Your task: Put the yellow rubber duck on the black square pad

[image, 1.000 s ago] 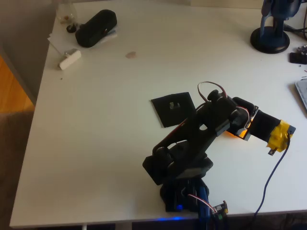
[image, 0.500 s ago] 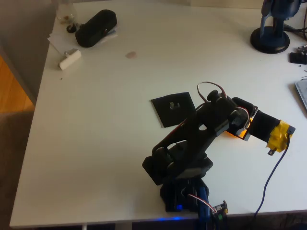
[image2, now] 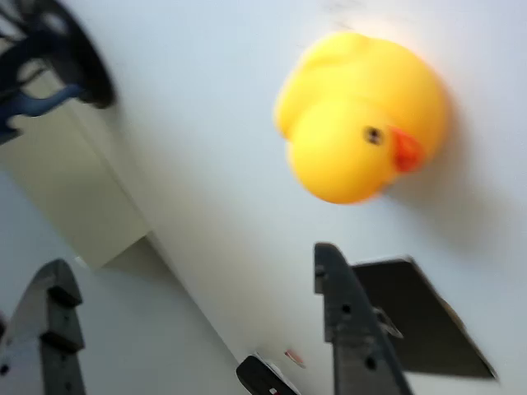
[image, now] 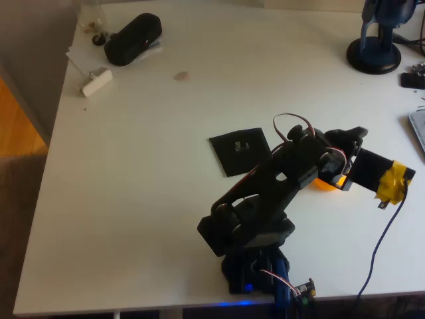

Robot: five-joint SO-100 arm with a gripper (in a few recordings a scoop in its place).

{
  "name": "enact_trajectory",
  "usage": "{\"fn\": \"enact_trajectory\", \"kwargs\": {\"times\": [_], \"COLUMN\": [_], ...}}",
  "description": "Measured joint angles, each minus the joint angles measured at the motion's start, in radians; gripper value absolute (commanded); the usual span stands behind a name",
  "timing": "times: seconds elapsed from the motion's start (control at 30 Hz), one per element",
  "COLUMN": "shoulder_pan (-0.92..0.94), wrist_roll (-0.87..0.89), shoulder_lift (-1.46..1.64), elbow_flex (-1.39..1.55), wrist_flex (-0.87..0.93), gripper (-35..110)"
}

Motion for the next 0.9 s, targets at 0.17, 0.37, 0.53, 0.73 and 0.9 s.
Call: {"fn": "enact_trajectory", "kwargs": {"times": [0.17,0.37,0.53,0.73,0.9], "shoulder_pan": [-0.005,-0.005,-0.005,-0.012,-0.081], "wrist_roll": [0.000,0.000,0.000,0.000,0.006], "shoulder_lift": [-0.014,-0.236,-0.469,-0.555,-0.557], "elbow_flex": [0.000,-0.041,-0.196,-0.245,-0.261], "wrist_flex": [-0.052,-0.054,-0.051,-0.032,0.094], "gripper": [33,33,33,33,33]}}
